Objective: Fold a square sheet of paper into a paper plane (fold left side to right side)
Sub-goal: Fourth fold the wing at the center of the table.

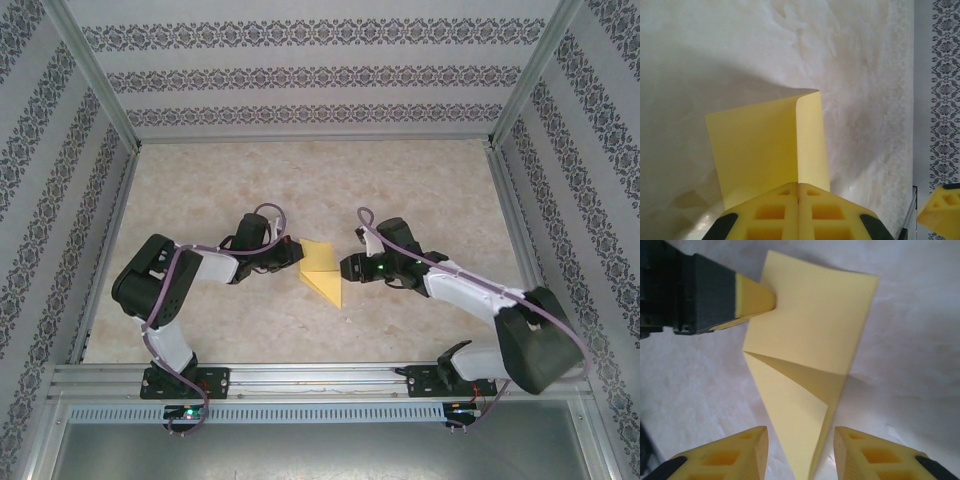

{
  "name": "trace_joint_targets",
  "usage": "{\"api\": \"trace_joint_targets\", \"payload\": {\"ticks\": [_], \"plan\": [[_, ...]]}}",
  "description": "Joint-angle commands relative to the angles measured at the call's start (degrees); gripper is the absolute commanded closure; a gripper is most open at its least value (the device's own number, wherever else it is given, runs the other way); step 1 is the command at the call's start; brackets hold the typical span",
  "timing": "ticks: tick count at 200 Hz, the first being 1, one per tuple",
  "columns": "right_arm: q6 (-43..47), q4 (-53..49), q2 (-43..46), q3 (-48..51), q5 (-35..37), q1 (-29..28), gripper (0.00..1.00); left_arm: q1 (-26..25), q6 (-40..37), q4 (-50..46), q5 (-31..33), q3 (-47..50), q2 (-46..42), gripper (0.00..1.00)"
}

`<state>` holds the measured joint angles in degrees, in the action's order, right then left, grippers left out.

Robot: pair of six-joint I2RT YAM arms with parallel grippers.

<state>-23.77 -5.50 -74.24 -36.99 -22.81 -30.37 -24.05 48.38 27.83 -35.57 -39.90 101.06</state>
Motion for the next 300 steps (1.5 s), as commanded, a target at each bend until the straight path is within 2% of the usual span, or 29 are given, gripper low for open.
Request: {"api": "trace_joint_targets", "payload": {"ticks": [1,27,57,70,99,171,245,300], "plan": [[0.73,-10.62,4.36,-2.66,11.43,-3.28,0.6,-0.73,0.48,-0.54,0.31,-1.23,-2.47,0.95],[-1.39,-14.4,5.61,-4.15,21.72,-12.07,0.56,-0.87,0.42,-1.78,0.37,-1.65,-3.36,0.95],[-4.44,-15.39,-0.76,-7.75,31.08,-23.01,0.51,-1.2,0.32,-3.68,0.57,-2.35,-3.91,0.94],[-5.38,-15.92,-4.76,-9.94,34.71,-26.18,0.48,-1.26,0.16,-4.45,0.73,-2.61,-4.05,0.94],[-6.97,-15.83,-11.89,-13.42,40.21,-30.05,0.47,-1.33,-0.02,-5.06,1.38,-2.54,-4.46,0.94],[-5.21,-14.76,-20.69,-16.93,44.56,-30.78,0.51,-1.55,0.28,-5.2,1.54,-3.02,-4.39,0.94],[-5.06,-14.47,-24.02,-17.76,45.48,-30.78,0.56,-1.99,0.38,-5.07,1.26,-3.61,-3.76,0.94],[-4.93,-14.54,-24.01,-17.49,45.81,-30.79,0.65,-1.96,0.28,-5.01,1.56,-3.43,-3.41,0.94]]}}
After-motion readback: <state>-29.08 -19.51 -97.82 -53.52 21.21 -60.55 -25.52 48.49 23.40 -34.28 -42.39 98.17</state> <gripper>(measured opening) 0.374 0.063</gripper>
